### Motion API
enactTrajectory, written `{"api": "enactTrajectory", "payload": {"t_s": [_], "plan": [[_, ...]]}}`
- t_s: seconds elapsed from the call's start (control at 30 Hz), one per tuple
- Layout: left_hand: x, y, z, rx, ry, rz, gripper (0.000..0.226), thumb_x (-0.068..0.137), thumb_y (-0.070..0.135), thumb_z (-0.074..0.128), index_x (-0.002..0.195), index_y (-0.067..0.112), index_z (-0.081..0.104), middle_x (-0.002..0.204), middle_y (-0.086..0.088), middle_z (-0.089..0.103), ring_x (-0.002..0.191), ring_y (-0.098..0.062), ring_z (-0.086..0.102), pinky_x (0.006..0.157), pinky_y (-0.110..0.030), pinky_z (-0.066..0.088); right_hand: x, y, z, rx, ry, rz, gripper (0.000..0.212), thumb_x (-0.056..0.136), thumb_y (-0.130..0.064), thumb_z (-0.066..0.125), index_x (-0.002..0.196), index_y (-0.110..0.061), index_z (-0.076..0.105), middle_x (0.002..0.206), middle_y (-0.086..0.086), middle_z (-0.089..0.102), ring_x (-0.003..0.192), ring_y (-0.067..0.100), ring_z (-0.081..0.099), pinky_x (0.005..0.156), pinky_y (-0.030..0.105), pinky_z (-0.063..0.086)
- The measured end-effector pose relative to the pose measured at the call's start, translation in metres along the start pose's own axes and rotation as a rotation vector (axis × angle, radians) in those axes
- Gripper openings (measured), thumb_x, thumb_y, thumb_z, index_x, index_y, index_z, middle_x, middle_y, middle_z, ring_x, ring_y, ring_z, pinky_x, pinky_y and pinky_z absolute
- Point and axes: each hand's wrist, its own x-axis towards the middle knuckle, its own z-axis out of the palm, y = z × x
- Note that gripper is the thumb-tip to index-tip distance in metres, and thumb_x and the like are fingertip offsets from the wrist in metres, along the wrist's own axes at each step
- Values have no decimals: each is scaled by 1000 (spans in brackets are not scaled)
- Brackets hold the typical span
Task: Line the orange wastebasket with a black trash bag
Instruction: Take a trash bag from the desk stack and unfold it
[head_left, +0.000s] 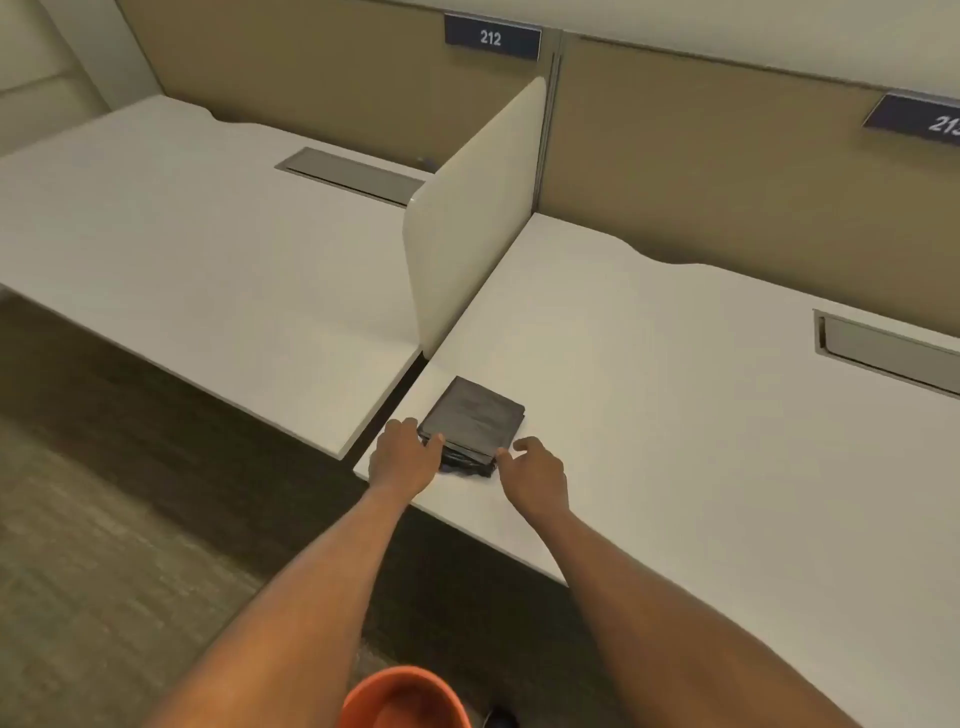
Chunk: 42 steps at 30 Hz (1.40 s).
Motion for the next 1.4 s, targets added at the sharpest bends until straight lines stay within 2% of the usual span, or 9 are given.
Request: {"api": "enactTrajectory", "payload": {"t_s": [0.2, 0.37, 0.5, 0.63, 0.87, 1.03, 1.17, 1.27, 1.4], "plan": [[37, 7, 15, 64, -25, -57, 54, 97, 40, 55, 139, 6, 50, 141, -17, 51, 130, -35, 50, 102, -47, 44, 34, 0, 19, 70, -40, 62, 37, 94, -40, 59, 121, -14, 62, 116, 6, 71, 107, 27, 65, 85, 33, 50], [54, 10, 19, 91, 24, -72, 36, 92, 40, 62, 109, 7, 65, 111, -12, 67, 100, -31, 64, 85, -45, 55, 51, 6, 29, 79, -37, 83, 33, 93, -39, 61, 117, -16, 62, 114, 5, 70, 104, 27, 64, 77, 30, 43], [58, 12, 20, 31, 78, -100, 34, 92, 37, 66, 107, 7, 67, 107, -10, 69, 87, -23, 60, 72, -35, 46, 56, 14, 33, 107, -43, 100, 31, 93, -39, 62, 115, -18, 62, 111, 5, 71, 101, 26, 65, 77, 29, 45], [54, 18, 19, -64, 118, -81, 26, 91, 31, 69, 104, 8, 66, 110, -12, 64, 88, -23, 60, 71, -35, 45, 56, 17, 32, 172, -33, 146, 31, 90, -45, 63, 110, -21, 63, 104, 1, 69, 98, 24, 66, 76, 29, 45], [35, 27, 16, 43, 248, 30, 20, 95, 25, 64, 109, 11, 66, 115, -11, 55, 97, -28, 61, 83, -43, 51, 49, 12, 27, 281, -1, 173, 14, 89, -42, 65, 91, -30, 59, 83, -8, 61, 72, 8, 58, 73, 28, 46], [31, 33, 12, -252, 226, 10, 5, 96, 18, 61, 100, 17, 60, 95, 4, 60, 81, -13, 59, 63, -20, 45, 46, 5, 24, 374, 2, 209, 15, 92, -44, 64, 91, -31, 57, 92, -3, 66, 86, 20, 66, 86, 41, 59], [24, 38, 4, -529, 214, -68, 5, 96, 19, 57, 99, 24, 57, 89, 11, 59, 78, -5, 58, 57, -16, 42, 39, -1, 17, 463, 8, 244, 21, 94, -52, 58, 93, -31, 55, 103, 1, 67, 95, 23, 65, 92, 46, 58], [18, 37, -3, -711, 225, -84, 7, 97, 23, 58, 96, 30, 58, 94, 10, 62, 82, -5, 60, 54, -15, 44, 33, -6, 9, 588, -33, 249, 45, 94, -60, 55, 108, -17, 61, 109, 7, 69, 100, 27, 66, 90, 45, 58], [5, 29, -14, -1025, 154, -205, 18, 96, 19, 62, 114, 14, 63, 108, -5, 67, 96, -20, 67, 65, -26, 58, 21, -23, -5, 1005, -295, 258, 51, 90, -59, 62, 112, -13, 66, 106, 10, 76, 100, 29, 72, 78, 38, 62]]}}
